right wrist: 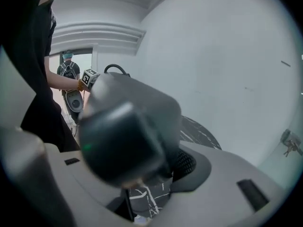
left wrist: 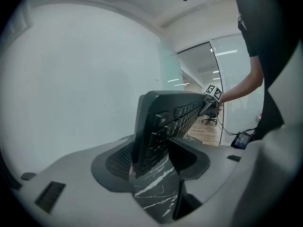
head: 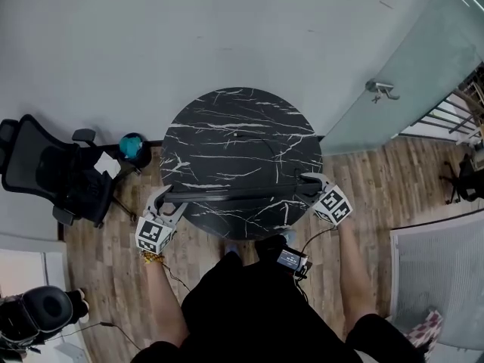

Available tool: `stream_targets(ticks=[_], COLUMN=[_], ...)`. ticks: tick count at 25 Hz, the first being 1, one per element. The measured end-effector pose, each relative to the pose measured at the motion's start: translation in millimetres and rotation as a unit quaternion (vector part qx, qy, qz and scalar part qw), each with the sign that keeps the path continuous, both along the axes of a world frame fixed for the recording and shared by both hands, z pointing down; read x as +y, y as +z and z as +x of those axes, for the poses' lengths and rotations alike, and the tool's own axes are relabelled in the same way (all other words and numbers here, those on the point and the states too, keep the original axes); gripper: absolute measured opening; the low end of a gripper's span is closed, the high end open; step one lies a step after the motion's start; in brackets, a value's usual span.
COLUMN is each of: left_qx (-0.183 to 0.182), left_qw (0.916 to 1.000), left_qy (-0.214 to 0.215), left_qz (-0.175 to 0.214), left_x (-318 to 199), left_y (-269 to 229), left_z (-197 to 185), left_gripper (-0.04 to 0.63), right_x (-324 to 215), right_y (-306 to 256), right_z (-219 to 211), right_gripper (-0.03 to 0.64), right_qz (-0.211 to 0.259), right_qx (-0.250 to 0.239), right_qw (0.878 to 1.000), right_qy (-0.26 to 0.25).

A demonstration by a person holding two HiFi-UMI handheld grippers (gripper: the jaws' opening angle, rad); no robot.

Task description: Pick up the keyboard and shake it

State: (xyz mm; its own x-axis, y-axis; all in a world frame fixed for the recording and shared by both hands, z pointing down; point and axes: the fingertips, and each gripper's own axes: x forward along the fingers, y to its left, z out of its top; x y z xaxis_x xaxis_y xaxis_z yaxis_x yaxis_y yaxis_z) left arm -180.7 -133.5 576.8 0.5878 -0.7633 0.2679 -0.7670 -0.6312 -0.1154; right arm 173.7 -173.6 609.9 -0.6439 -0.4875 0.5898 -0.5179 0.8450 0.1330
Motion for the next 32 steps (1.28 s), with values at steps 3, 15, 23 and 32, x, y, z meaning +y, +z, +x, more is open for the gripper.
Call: stream_targets(ticks=[3, 15, 23, 32], left_qx=[0.002, 0.043, 0.063, 0.084], left_qw=[0.9990, 0.9828, 0.9656, 0.9511], left_qy=[0.001, -0.028, -0.045, -0.064], left_qz=[-0.045, -0.178, -0.248, -0.290], left_x=[5, 22, 9, -17], left_y=[35, 156, 208, 249], left_z=[3, 16, 18, 17], left_gripper=[0.235, 0.235, 0.233, 0.233], right_x=[8, 33, 26, 11], right_y=[31, 152, 201, 244], right_z=[4, 21, 24, 24], right_gripper=[0.206, 0.207, 0.207, 0.212], right_qz=[-0.032, -0.194, -0.268, -0.312], right_qx=[0.013, 0.018, 0.013, -0.015], right_qw=[0.999, 0.981, 0.963, 0.949], right_qy=[0.001, 0.014, 0.027, 0.045])
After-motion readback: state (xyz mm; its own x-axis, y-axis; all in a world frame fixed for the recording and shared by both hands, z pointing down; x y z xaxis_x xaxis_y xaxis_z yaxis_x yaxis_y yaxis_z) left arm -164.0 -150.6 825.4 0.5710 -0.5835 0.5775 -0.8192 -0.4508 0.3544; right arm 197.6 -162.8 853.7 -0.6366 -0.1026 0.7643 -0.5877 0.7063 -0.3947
